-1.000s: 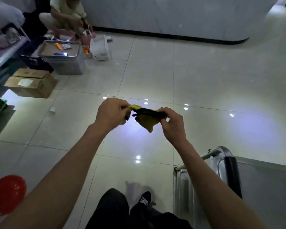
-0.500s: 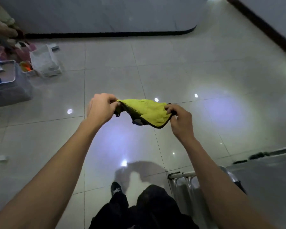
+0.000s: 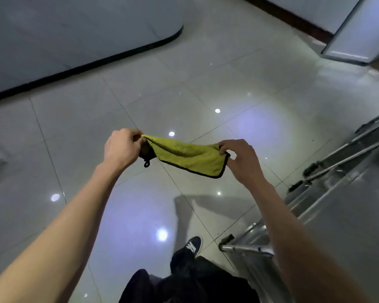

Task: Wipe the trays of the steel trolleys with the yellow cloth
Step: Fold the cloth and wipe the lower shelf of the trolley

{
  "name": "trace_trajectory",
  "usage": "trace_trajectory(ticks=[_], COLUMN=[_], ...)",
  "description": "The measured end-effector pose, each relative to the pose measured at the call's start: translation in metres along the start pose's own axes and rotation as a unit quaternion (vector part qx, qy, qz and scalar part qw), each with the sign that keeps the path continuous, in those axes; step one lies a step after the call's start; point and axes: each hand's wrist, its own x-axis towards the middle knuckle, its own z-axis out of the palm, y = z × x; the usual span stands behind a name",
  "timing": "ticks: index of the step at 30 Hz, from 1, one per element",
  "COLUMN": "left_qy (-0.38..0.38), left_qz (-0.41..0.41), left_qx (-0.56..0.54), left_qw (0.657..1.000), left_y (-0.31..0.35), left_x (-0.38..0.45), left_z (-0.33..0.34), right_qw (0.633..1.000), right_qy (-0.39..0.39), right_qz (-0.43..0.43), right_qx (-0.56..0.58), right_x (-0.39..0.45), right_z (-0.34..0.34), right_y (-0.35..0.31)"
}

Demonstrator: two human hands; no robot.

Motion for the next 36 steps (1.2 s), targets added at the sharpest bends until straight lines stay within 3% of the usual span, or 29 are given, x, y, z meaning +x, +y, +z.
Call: trace_trajectory(ticks=[4,10,16,22,26,30,36], left_qy=[-0.013,-0.028,-0.054,-0.113,-0.153,-0.212,-0.280], left_qz=[0.067,0.113,0.144,0.180,0.227,0.265,0.317], left_qx=[0.011,0.011,0.007,-0.030,-0.054,-0.051,-0.013], left_qw=[0.998,0.993,0.988,0.977,0.960,0.939,0.906], left_y=[0.052,0.118,0.167,0.215,0.256,0.296,0.353], left_x=[0.054,0.115,0.190,0.258,0.289,0.301,0.310], left_z=[0.013,0.043,0.078,0.111,0.130,0.153,0.210], right_qw=[0.997,0.984,0.994,0.971,0.957,0.908,0.879], right_qy=[-0.041,-0.121,-0.105,-0.079,0.017,0.129,0.064], right_qz=[-0.043,0.079,0.011,0.225,0.287,0.381,0.426], right_qx=[-0.059,-0.107,-0.012,-0.007,-0.046,-0.116,-0.202], right_x=[0.030,0.049,0.064,0.098,0.126,0.143,0.147], right_z=[-0.019,-0.039,-0.053,-0.064,-0.064,-0.061,-0.083], right_y=[0.021,0.050,0.071,0.099,0.119,0.143,0.188])
